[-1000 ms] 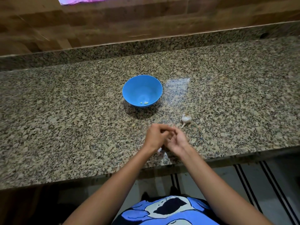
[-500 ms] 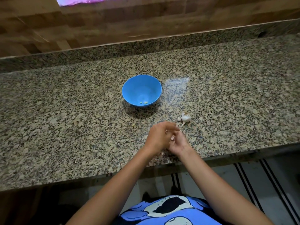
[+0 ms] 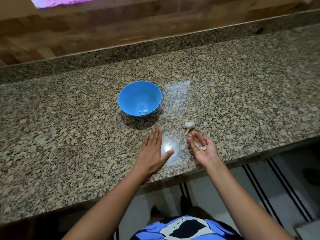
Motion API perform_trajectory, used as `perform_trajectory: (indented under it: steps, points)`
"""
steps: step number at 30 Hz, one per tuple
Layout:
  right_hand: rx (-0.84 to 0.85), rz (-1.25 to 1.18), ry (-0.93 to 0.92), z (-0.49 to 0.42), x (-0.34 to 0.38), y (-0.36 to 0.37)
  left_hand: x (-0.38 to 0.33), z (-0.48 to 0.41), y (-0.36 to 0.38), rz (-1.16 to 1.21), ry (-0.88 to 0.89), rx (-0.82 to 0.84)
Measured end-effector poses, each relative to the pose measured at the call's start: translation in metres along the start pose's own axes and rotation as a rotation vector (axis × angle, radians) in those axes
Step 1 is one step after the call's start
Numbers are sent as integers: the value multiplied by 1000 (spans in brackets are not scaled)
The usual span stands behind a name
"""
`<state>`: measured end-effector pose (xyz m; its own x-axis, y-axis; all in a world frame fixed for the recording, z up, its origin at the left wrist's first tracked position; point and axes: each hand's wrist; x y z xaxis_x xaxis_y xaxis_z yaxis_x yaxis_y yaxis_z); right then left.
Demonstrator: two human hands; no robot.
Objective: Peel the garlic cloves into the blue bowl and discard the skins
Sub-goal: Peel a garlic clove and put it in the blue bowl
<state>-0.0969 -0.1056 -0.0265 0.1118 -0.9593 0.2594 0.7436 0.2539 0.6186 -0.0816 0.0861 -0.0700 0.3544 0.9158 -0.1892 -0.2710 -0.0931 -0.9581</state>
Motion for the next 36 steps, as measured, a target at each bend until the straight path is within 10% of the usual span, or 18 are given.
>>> perform_trajectory:
  steps: [20,25,36]
  points:
    - [-32,-85,-91,-5,36,-12,-112,-138,-62,251,34,-161]
    - [-31,-90,-85,-8,42,-13,-72,-109,-44,637,19,-219]
    - [-22,-46,-54,1,21,4,-19,-28,-4,85,668,-21]
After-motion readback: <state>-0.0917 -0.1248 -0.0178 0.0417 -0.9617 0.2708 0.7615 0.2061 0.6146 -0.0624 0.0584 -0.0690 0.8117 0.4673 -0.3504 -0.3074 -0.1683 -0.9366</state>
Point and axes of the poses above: each hand's wrist, its own z-axis away from the middle knuckle, its own y-axis out of the palm, x = y × z, and after that the axes turned 5 degrees about -z, right-handed
